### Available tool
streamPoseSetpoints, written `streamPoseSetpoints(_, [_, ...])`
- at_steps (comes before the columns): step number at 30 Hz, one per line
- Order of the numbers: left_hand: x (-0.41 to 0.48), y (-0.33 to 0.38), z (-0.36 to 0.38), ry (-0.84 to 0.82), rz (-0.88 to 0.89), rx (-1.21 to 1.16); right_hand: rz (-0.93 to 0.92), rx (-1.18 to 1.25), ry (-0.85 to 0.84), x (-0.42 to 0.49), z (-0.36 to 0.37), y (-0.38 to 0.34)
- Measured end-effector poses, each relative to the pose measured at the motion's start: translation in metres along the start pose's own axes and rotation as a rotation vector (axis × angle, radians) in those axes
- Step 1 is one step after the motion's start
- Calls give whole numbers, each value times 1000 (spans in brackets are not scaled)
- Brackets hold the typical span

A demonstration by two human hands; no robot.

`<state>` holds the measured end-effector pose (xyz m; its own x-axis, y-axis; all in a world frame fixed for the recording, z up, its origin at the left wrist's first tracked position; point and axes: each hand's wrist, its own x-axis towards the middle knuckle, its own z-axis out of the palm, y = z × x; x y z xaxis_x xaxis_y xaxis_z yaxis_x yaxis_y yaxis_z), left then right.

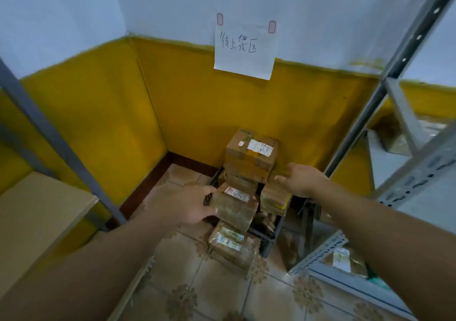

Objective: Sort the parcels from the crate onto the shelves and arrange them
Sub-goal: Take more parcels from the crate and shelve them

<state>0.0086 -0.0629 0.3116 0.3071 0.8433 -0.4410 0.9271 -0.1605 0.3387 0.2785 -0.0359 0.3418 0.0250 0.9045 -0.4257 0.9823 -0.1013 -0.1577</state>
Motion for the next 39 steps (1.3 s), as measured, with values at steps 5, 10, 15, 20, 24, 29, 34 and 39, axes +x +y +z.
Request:
streamPoseSetpoints(5, [76, -30, -34, -65, -14, -35, 47, 43, -29, 64, -14, -15])
streamPoseSetpoints(10, [174, -72, -66, -112, 31, -47, 181, 158, -14, 136, -19, -29])
streamPoseSetpoints(15, [260, -100, -91, -220, 9, -23, 278, 271, -66, 197, -23, -38])
streamPoseSetpoints(20, [336, -103, -90, -236, -24, -65, 271, 279, -110, 260, -24, -21])
streamPoseSetpoints(24, [403, -100, -72, -258, -72, -138, 276, 331, -154, 339, -4, 13])
streamPoseSetpoints(29, [479, -93, -34, -221, -108, -337, 301, 475, -138, 430, 47, 60])
streamPoseSetpoints(34, [518, -77, -1, -86, -102, -534, 359, 688, -84, 476, 83, 81])
streamPoseSetpoints(39, [528, -74, 23, -4, -185, -524, 421, 914, -32, 495, 114, 78])
